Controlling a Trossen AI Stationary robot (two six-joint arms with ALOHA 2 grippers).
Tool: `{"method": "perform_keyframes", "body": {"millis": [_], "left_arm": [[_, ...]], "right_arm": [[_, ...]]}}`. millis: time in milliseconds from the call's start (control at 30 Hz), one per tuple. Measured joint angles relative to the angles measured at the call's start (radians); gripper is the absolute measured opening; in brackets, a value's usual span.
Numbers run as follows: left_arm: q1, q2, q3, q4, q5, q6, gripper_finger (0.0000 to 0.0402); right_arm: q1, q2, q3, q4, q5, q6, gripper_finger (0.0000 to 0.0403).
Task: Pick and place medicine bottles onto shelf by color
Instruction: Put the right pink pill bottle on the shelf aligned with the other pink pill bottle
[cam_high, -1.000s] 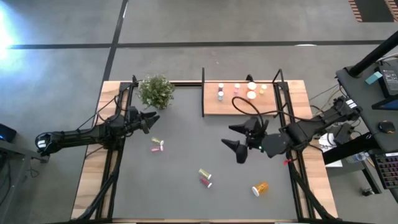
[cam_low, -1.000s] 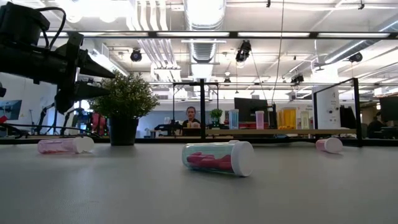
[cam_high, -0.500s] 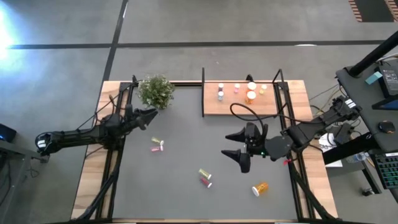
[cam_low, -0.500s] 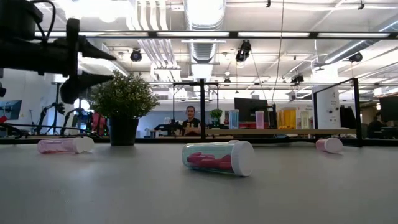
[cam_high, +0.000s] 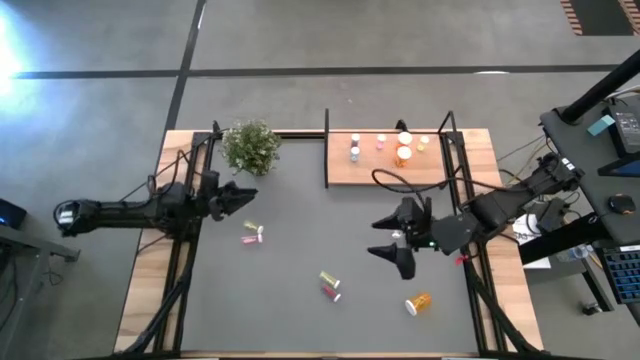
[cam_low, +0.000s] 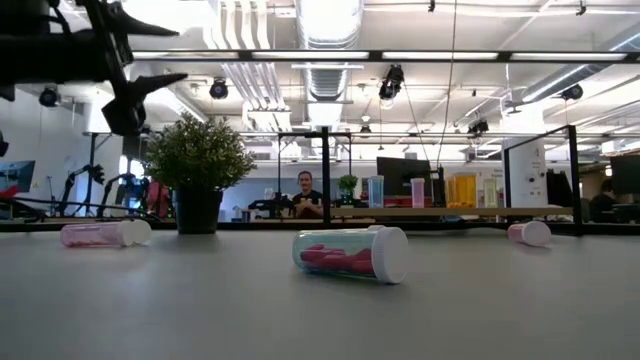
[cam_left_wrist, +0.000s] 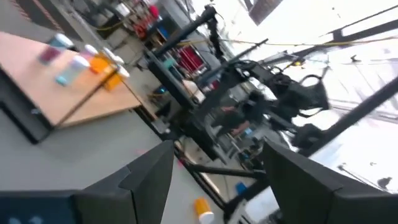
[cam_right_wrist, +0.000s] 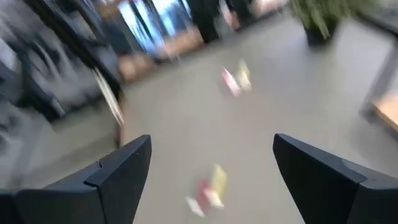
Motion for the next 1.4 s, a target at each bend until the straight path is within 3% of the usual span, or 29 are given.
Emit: {"method": "perform_keyframes", "body": {"millis": [133,267,467,667,800,967,1133,1400], "left_arm": [[-0.09,0.069,0.038,0.068,-0.09,0.0,0.0231],[-0.167,0.187,0.053,0.242,-0.192,0.021,0.0231],[-0.248,0.407,0.082,0.593,-0.268,0.114,0.0231],[-0.294,0.631,0.19,0.85,-0.29,0.24,0.0231],[-0.32,0.753,0.31,0.865,-0.29,0.303,0.0231],[-0.347,0.858,0.454,0.866,-0.29,0.396,0.0231],[-0.364,0.91,0.55,0.866,-0.298,0.468,0.0231],[-0.368,0.89,0.573,0.859,-0.336,0.481,0.0231]], "right_arm": [[0.0,0.012,0.089,-0.333,-0.054,0.043,0.0327],[0.0,0.034,0.148,-0.59,-0.114,-0.037,0.0327],[-0.001,0.039,0.144,-0.776,-0.148,-0.45,0.0326],[-0.027,0.039,0.088,-0.789,-0.148,-0.826,0.0326],[-0.076,0.039,0.038,-0.82,-0.16,-0.995,0.0326],[-0.167,0.035,-0.056,-0.797,-0.285,-1.162,0.0326],[-0.272,0.016,-0.203,-0.67,-0.388,-1.315,0.0326],[-0.418,0.014,-0.389,-0.436,-0.402,-1.545,0.0326]]}}
